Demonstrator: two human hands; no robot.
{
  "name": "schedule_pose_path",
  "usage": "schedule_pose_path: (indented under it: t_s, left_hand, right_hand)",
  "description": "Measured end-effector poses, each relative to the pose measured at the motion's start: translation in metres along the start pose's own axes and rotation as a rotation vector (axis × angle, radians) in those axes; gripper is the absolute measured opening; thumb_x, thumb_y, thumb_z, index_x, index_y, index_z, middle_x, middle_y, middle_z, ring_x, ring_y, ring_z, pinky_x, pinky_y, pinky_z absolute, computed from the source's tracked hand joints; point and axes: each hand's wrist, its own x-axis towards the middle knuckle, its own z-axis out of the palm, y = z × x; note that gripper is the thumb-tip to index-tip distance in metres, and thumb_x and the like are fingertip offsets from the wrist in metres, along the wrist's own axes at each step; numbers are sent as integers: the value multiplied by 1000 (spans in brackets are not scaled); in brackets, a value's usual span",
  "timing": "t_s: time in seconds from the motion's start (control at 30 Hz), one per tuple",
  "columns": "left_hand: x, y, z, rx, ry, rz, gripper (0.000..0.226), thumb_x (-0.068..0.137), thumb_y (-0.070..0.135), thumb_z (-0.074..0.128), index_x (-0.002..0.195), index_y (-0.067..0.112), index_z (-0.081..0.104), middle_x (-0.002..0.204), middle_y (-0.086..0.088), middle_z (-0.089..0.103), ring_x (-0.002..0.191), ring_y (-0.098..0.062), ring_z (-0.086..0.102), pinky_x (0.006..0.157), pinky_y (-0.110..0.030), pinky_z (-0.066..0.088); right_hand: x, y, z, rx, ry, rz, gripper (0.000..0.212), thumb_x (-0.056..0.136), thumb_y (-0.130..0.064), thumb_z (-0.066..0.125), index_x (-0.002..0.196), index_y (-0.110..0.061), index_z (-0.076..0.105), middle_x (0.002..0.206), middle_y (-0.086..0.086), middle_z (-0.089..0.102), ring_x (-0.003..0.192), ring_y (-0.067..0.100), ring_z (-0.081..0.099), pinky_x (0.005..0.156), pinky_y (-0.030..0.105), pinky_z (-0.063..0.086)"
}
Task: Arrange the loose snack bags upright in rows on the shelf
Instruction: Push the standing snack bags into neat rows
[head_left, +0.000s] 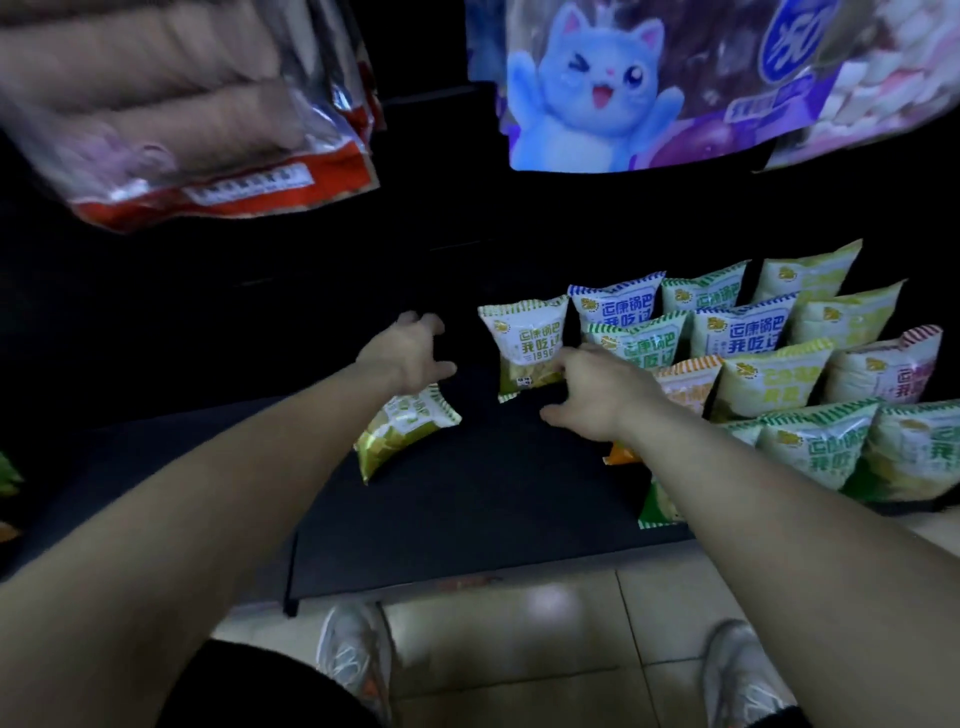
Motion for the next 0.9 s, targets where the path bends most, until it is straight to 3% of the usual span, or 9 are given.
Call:
schedule_pose_path:
  t_s: [0.2,0.3,0.43,0.63,0.7,0.77,0.9]
  left_hand:
    - [-85,-92,-7,60,-174,0,62,87,52,65,138,22,47,125,-2,48,110,-19,52,94,-34,46]
    - [-102,-130,-1,67,-283,-90,72,87,54,64,146,23,37,144,-6,39,125,-21,46,102,-31,41]
    - [-104,-155,1,36,-281,-117,73,89,54,62,149,26,33,155,-7,28,135,-22,39,108,-32,36]
    - [-91,-167,7,-17,-288,-82,70,91,51,61,149,25,33,152,-4,30,131,-22,43,107,-35,38]
    - [-85,-170,9,-31,-280,-70,69,91,51,61,149,25,33,151,-4,31,130,-22,43,106,-35,39]
    - [-82,-172,11,-38,-276,-60,68,91,50,60,149,25,33,152,-3,30,131,-21,43,106,-34,38]
    - [-81,-178,13,-48,-285,-64,69,91,50,61,149,25,33,152,-2,30,130,-21,44,106,-35,39]
  right_hand:
    - [24,-68,35,-25,-77,-64,63,85,-48,67,139,-25,46,136,4,46,116,27,54,87,42,51]
    - [43,-86,57,-12,-122,-37,65,88,-47,65,143,-22,43,140,7,46,120,27,53,90,41,50]
    - [77,-100,92,71,-174,35,65,91,-52,59,143,-16,41,140,10,48,118,28,54,93,43,50]
    - [123,-118,149,229,-207,214,98,84,-74,52,153,-10,24,151,17,37,132,37,44,102,49,44]
    - [132,-118,161,277,-226,258,106,79,-80,52,152,-8,25,148,16,42,129,36,47,100,49,45]
    - [137,-116,168,314,-218,261,102,78,-78,56,146,-6,33,138,13,53,120,32,55,93,44,49]
    - [143,-116,169,326,-88,196,67,79,-65,68,120,-15,52,112,4,63,97,23,62,77,38,52]
